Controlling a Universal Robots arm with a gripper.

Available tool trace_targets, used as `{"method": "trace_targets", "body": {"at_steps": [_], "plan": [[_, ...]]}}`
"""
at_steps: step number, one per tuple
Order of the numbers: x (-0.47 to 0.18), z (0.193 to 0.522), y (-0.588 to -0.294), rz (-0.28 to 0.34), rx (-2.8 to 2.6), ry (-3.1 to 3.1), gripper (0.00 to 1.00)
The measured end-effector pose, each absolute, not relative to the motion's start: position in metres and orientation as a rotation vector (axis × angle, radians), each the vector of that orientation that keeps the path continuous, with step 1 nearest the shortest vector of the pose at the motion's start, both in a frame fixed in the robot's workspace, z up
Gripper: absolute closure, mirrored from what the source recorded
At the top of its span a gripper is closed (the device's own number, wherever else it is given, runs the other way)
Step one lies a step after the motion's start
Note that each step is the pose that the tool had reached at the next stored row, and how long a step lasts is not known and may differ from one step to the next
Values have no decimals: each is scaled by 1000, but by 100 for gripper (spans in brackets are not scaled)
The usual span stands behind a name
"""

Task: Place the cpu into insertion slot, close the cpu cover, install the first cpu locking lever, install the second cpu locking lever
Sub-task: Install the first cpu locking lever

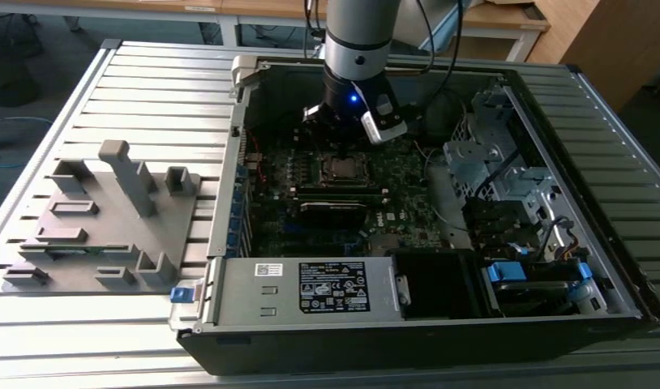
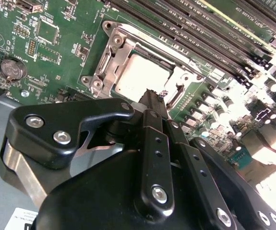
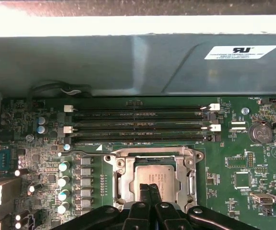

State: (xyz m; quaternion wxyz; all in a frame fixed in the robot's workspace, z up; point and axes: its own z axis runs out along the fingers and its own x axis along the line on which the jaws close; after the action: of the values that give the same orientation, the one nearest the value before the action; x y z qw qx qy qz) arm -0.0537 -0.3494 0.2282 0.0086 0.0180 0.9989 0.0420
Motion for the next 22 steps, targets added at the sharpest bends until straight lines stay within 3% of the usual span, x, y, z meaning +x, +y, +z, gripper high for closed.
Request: {"method": "trace_targets", "body": {"at_steps": [22], "plan": [[-63, 242, -349, 132, 56, 3121, 90]]}}
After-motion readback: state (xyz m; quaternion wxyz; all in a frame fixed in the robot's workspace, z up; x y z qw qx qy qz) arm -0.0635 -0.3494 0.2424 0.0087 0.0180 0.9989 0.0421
